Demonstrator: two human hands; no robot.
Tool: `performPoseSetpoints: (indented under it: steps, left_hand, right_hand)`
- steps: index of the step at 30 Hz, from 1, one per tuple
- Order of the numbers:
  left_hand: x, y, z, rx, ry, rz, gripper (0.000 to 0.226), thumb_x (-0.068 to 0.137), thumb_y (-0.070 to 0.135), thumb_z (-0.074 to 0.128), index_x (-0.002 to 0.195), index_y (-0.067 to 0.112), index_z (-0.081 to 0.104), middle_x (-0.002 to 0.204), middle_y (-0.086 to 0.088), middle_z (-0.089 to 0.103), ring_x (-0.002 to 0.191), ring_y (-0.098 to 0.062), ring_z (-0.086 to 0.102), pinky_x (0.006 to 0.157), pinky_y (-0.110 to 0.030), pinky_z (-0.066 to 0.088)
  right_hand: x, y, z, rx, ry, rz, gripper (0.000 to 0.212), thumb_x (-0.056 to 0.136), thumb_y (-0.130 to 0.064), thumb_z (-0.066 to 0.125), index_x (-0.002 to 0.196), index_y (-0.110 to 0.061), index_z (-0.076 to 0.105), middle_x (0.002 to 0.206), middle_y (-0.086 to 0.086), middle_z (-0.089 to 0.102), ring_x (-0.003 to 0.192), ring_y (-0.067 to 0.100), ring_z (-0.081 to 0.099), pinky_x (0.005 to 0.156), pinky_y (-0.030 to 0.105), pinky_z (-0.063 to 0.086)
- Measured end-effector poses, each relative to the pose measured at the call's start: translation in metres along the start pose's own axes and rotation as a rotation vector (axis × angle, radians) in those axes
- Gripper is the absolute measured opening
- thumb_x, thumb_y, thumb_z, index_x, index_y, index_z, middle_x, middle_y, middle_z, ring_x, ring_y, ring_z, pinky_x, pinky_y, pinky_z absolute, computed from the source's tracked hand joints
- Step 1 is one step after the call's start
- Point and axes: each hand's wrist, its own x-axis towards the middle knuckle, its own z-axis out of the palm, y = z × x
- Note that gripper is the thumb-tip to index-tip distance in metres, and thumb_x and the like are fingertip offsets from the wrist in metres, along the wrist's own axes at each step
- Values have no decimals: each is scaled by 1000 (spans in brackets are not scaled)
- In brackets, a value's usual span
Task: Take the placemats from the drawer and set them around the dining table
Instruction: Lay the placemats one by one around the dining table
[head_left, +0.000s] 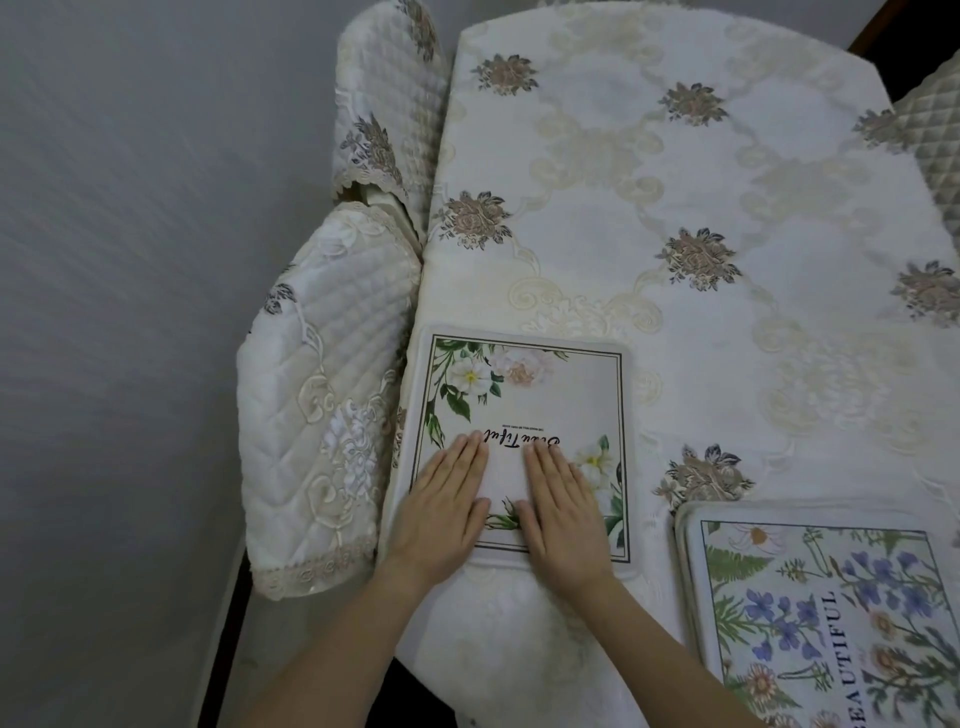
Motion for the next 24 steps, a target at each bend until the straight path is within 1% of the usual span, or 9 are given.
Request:
performPoseSetpoints:
  steps: [3, 6, 13, 18, 20, 21, 23, 24]
  left_hand:
    - [-8, -12, -4, -39, -2, -12, 59, 100, 35, 26, 150, 5, 18, 159, -7, 13, 147, -15, 8, 117, -36, 16]
    - [-8, -13, -5, -62, -1, -45, 59, 100, 34, 26, 150, 5, 16, 159, -7, 13, 147, -15, 9, 117, -37, 17]
    - [-7, -14, -3, -82, 25, -34, 60, 99, 34, 27, 151, 7, 14, 160, -5, 11, 147, -14, 7, 119, -36, 13]
    - [-8, -14, -6, -83, -9, -44, 59, 100, 35, 25, 151, 6, 15, 159, -6, 12, 147, -15, 9, 118, -35, 12]
    - [-8, -14, -9, -72, -54, -40, 59, 101, 36, 21, 150, 5, 15, 159, -7, 14, 147, -16, 9, 117, -34, 10]
    - [-9, -14, -11, -66, -82, -41, 59, 101, 38, 18, 150, 5, 16, 159, -7, 14, 146, -15, 9, 117, -33, 8]
    - [-9, -15, -18, -68, -106, -30, 65, 99, 46, 2, 151, 7, 12, 159, -5, 9, 146, -13, 3, 117, -27, -1]
    - [-9, -15, -22, -85, -100, -20, 73, 94, 53, -8, 151, 10, 7, 159, -2, 3, 146, -11, -2, 117, -24, -5]
  right_hand:
    - [-9, 17, -6, -14, -2, 39, 60, 101, -43, 18, 154, -17, 9, 161, -3, 6, 148, 10, 0, 120, 31, 2]
    - [-15, 30, -11, 19, 18, 56, 61, 100, -40, 21, 154, -14, 10, 161, -1, 6, 148, 13, 2, 120, 34, 5]
    - [-15, 32, -11, 52, 32, 53, 61, 99, -38, 24, 154, -14, 12, 161, 0, 8, 148, 12, 3, 120, 34, 7]
    - [-15, 30, -14, 53, 6, 64, 60, 99, -38, 24, 153, -13, 12, 161, 1, 7, 148, 12, 1, 120, 32, 5]
    - [-16, 31, -18, 52, -22, 55, 60, 100, -40, 21, 153, -14, 12, 161, 1, 8, 148, 12, 1, 120, 29, 1]
    - [-16, 32, -22, 61, -38, 48, 61, 100, -45, 16, 153, -15, 12, 160, 0, 9, 148, 12, 1, 120, 27, -1]
    - [-15, 34, -32, 118, -52, 28, 69, 97, -57, 5, 152, -18, 16, 159, -2, 11, 148, 10, 4, 120, 25, -1]
    - [-16, 34, -38, 164, -54, 31, 72, 96, -60, 4, 152, -18, 20, 159, -2, 14, 148, 11, 8, 119, 23, 2]
